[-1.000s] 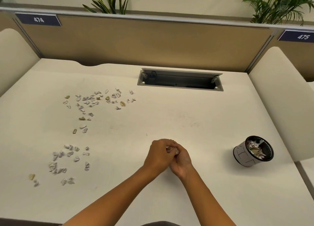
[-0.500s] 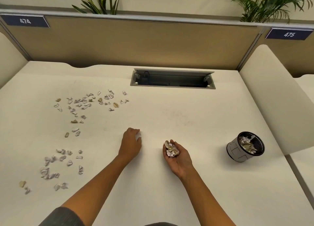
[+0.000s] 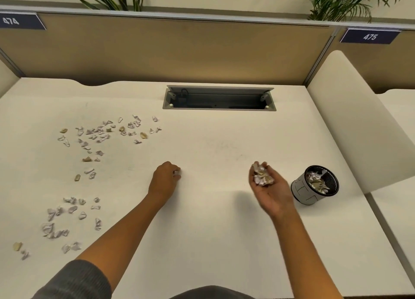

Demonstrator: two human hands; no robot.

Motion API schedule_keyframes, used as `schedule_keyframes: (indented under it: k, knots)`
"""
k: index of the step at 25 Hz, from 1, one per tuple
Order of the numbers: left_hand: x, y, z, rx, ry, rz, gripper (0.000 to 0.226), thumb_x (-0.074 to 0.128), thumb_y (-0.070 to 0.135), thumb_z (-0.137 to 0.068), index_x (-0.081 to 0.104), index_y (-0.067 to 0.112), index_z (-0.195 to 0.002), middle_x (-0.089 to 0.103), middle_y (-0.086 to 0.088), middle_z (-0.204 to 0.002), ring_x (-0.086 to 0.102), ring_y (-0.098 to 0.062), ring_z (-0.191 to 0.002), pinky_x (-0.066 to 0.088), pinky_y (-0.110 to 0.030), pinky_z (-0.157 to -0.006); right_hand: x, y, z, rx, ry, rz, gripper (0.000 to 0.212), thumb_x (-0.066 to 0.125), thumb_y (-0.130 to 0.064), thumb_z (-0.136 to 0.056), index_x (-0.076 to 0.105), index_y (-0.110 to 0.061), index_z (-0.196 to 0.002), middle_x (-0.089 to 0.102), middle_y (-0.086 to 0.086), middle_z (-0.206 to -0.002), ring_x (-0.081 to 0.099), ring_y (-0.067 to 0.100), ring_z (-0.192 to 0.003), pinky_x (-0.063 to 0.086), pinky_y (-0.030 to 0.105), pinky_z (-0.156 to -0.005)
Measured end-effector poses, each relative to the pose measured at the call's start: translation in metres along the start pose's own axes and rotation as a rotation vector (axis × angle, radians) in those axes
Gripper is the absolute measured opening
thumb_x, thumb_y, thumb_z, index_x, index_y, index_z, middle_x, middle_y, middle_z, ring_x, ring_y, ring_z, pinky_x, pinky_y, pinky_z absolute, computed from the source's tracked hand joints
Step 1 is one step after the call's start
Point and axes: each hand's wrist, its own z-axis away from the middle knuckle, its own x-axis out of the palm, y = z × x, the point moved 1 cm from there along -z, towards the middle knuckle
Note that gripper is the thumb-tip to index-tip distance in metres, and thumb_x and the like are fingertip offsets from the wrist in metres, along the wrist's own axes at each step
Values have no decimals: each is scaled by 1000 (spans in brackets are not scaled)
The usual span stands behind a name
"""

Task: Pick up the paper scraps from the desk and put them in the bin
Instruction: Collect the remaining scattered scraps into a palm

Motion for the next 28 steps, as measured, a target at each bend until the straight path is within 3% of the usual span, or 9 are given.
schedule_keyframes:
  k: [4, 7, 10, 12, 14, 17, 19, 23, 28]
  knots:
    - [-1, 1, -2, 28, -15, -57, 8, 67, 4, -85, 75, 5, -89, 67, -8, -95, 65, -25, -89, 48, -31, -77, 3, -80, 14, -247, -46, -6, 17, 55, -7, -85, 68, -4, -76, 70, 11, -83, 67, 21, -87, 54, 32, -86]
    - [-2, 4, -3, 11, -10, -86, 7, 66, 3, -85, 73, 3, -86, 68, -9, -94, 65, -27, -88, 51, -34, -77, -5, -126, 16, -446, 14, 86, 19, 48, -12, -98, 63, -8, -87, 69, 6, -87, 65, 19, -93, 56, 28, -88]
    - [1, 5, -3, -5, -11, -120, 10, 60, 2, -88, 70, 1, -86, 67, -10, -94, 63, -28, -87, 51, -36, -76, -17, -147, 15, -730, 195, 608, 15, 50, -7, -97, 64, -11, -100, 63, -1, -94, 60, 11, -91, 50, 9, -82]
    - [2, 6, -1, 6, 2, -148, 12, 56, 2, -90, 67, 1, -85, 65, -11, -94, 62, -28, -85, 50, -37, -74, -26, -149, 12, -852, 289, 967, 26, 48, -1, -95, 65, -11, -111, 60, -5, -94, 56, 7, -82, 45, 6, -69]
    - [4, 7, 1, 38, 16, -182, 15, 52, 1, -91, 66, 0, -84, 63, -12, -93, 60, -30, -83, 49, -38, -73, -30, -148, 12, -859, 296, 1029, 28, 42, -9, -95, 69, -15, -103, 62, -4, -91, 57, 13, -86, 48, 18, -70]
    - [7, 6, 4, 75, 20, -251, 19, 48, 0, -92, 64, -1, -82, 59, -13, -88, 58, -31, -79, 47, -40, -68, -30, -147, 13, -835, 267, 1097, 27, 43, -19, -93, 70, -22, -93, 67, -2, -97, 60, 18, -96, 48, 32, -85]
    - [9, 4, 7, 88, 14, -295, 21, 44, -4, -89, 59, 0, -75, 56, -13, -82, 54, -30, -74, 43, -40, -64, -33, -149, 14, -832, 225, 1159, 30, 41, -22, -93, 71, -21, -96, 69, -4, -104, 62, 14, -103, 49, 31, -92]
    - [8, 0, 12, 125, -30, -342, 26, 41, -8, -84, 52, 8, -66, 51, -10, -77, 53, -30, -74, 42, -39, -63, -39, -158, 24, -803, 257, 1390, 33, 41, -17, -95, 72, -30, -93, 71, -4, -108, 63, 14, -100, 48, 27, -82]
    - [8, 0, 10, 133, -49, -341, 24, 41, -7, -85, 64, 0, -84, 58, -13, -87, 57, -30, -84, 47, -41, -72, -45, -148, 24, -838, 352, 1893, 30, 55, -5, -94, 76, -21, -107, 72, 9, -111, 61, 20, -94, 45, 28, -78]
